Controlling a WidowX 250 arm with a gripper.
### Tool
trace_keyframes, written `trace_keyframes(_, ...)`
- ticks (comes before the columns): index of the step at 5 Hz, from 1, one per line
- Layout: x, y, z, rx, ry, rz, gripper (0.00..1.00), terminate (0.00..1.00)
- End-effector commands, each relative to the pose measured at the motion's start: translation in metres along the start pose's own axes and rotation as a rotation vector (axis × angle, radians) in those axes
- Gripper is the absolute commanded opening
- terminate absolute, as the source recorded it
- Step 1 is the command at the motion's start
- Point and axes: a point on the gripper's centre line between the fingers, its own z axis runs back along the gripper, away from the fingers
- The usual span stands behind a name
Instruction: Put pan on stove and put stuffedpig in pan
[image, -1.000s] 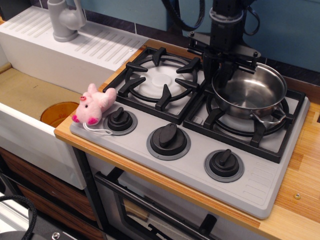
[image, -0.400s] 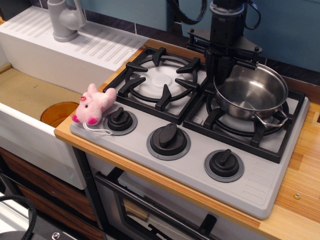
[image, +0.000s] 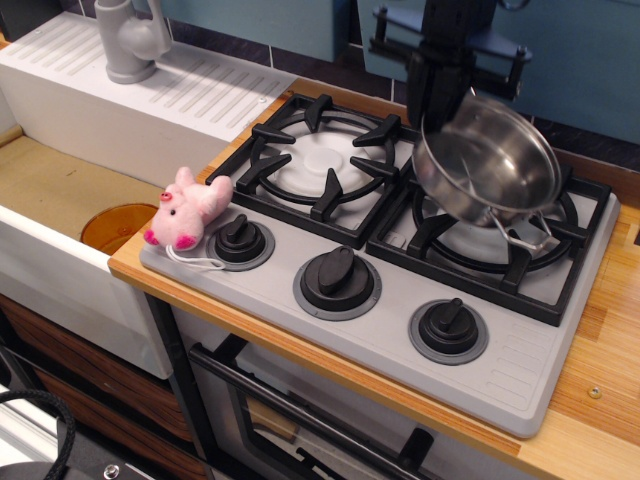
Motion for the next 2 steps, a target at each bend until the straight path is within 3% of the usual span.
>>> trace_keyframes(1, 0.004, 0.008, 0.065, 0.019, -0.065, -0.021, 0.0, 0.0)
trace_keyframes(2, 0.008, 0.026, 0.068, 0.027, -0.059, -0.044, 0.0, 0.0)
